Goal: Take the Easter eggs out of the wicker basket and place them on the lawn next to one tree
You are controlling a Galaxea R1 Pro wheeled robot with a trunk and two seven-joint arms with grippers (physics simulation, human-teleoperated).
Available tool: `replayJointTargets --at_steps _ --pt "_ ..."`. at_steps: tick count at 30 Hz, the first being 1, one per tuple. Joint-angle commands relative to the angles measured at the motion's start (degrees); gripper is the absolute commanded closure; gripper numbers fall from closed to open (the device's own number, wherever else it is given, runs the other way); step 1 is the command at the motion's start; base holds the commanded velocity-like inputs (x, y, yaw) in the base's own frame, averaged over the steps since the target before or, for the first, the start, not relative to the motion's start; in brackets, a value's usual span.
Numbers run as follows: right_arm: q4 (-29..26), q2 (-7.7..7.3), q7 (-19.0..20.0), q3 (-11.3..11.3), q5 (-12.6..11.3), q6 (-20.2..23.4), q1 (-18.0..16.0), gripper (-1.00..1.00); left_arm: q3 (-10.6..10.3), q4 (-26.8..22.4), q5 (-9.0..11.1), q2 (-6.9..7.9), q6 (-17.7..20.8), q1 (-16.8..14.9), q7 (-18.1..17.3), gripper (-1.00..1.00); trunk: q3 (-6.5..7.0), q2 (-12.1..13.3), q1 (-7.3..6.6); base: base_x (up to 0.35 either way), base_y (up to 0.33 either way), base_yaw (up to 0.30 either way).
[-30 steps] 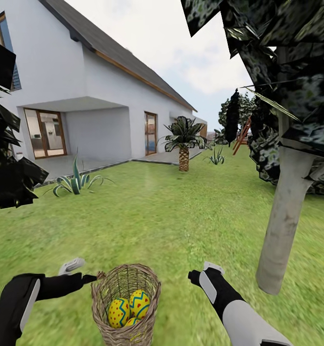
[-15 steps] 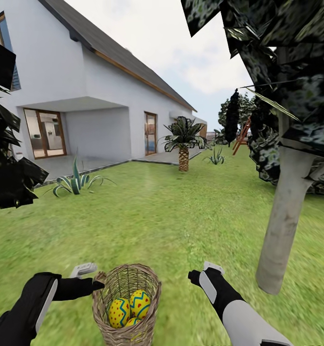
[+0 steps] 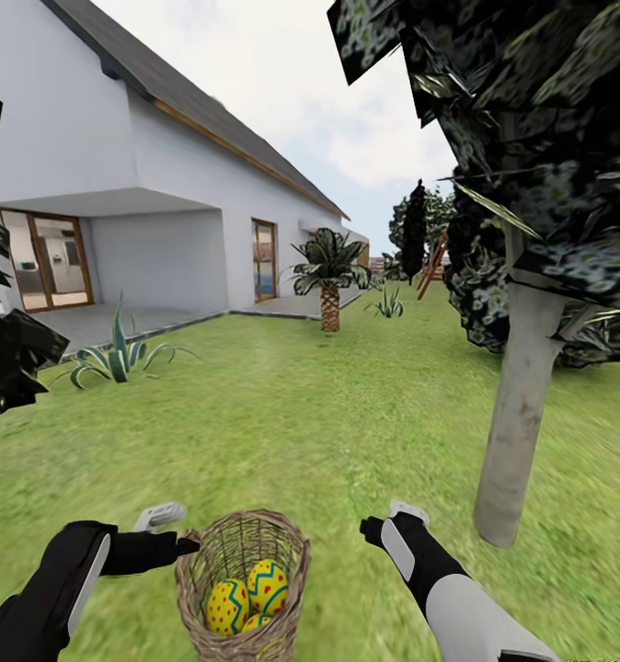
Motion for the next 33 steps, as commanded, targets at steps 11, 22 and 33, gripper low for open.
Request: replayJointTargets --at_steps 11,22,33 --pt "-0.1 0.04 -0.39 -0.06 -0.6 0.13 -0.03 -1.0 0.15 -0.06 -0.25 0.09 0.2 -0.03 -0.43 -1.0 0.7 -0.03 0.01 0.049 0.059 -0.198" --pt "-0.1 0.04 -0.39 -0.06 -0.6 0.13 -0.03 -1.0 0.35 -0.05 -0.24 0.25 0.2 -0.03 -0.44 -1.0 1.48 -0.03 0.01 0.0 0.07 -0.191" --pt "-0.1 0.04 -0.39 -0.02 -0.6 0.14 -0.05 -1.0 0.42 -0.05 -0.24 0.35 0.24 -0.03 -0.42 -1.0 1.88 -0.03 0.01 0.089 0.162 -0.086"
